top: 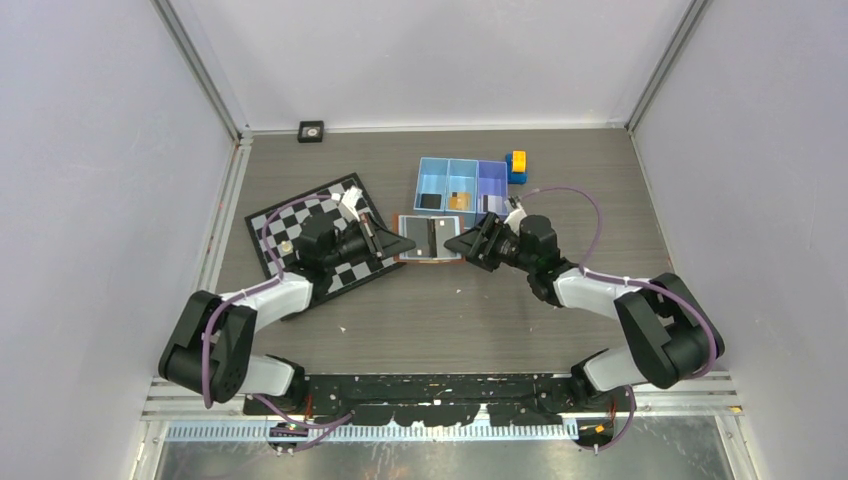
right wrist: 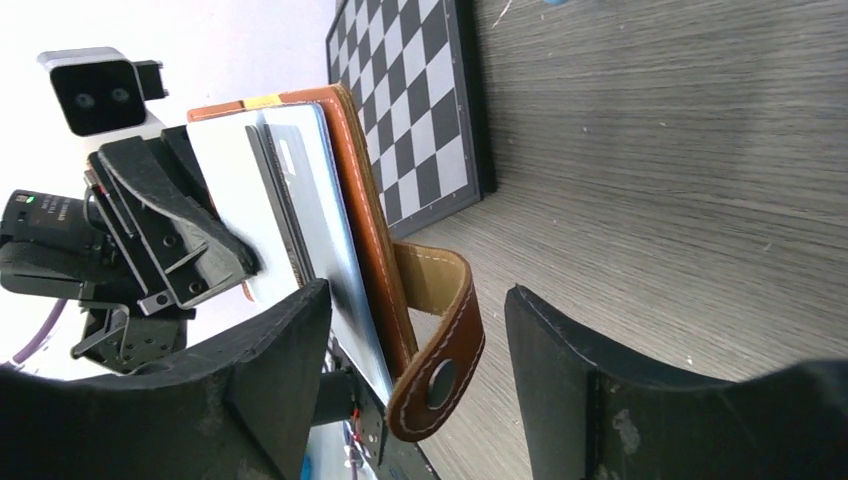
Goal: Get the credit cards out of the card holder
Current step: Remove the credit card from the card holder.
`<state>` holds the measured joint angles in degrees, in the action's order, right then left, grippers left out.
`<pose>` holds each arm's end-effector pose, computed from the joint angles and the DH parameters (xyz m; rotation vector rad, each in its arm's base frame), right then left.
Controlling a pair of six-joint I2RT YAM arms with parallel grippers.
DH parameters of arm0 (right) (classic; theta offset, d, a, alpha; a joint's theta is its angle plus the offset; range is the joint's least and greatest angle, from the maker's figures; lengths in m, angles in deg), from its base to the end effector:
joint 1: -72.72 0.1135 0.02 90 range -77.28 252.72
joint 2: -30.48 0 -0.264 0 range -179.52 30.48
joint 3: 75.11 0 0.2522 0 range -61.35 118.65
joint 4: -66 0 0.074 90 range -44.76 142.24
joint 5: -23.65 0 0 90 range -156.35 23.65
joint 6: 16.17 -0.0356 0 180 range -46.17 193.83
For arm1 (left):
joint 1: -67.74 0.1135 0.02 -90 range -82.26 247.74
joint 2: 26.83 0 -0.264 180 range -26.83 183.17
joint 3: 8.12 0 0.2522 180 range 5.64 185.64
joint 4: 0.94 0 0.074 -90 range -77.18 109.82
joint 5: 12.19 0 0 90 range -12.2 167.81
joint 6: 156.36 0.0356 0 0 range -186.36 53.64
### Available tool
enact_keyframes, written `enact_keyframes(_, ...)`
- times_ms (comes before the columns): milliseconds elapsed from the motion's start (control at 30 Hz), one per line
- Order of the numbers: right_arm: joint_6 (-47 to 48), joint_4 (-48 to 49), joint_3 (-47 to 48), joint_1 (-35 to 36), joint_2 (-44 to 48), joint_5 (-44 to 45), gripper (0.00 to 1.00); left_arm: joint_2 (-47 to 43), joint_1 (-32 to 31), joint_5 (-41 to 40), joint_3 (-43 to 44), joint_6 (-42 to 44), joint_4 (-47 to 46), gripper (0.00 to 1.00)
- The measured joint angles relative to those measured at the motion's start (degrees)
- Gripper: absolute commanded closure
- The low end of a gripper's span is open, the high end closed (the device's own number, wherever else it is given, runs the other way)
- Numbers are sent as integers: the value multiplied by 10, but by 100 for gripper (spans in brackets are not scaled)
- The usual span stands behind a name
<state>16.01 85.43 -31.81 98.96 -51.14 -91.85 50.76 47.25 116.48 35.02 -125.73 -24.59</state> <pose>0.2442 0.1375 0.1839 0.2452 2.1184 1.3612 0.2463 -0.1158 0.2096 -0.1142 2.0089 -1.5460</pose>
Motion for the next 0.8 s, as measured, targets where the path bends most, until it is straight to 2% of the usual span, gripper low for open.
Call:
enact_keyframes(167, -6, 26, -14, 0, 13, -5, 61, 11, 0, 8, 0, -8, -19, 100)
enact_keyframes(300, -9, 43, -24, -2, 28, -8, 98, 22, 0, 13, 0, -16, -30, 100)
enact_keyframes(400, -11, 59, -24, -2, 32, -16, 100, 32, 3, 13, 0, -19, -31, 99)
enact_keyframes(467, -11, 61, -24, -2, 33, -16, 100, 35, 3, 13, 0, -20, -31, 94)
enact_keyframes(633, -11, 60, -28, -5, 33, -16, 100, 34, 6, 3, 2, -9, -2, 62)
enact_keyframes(800, -10, 31, -35, -18, 42, 1, 99, 9, 24, -44, 5, 27, 108, 42)
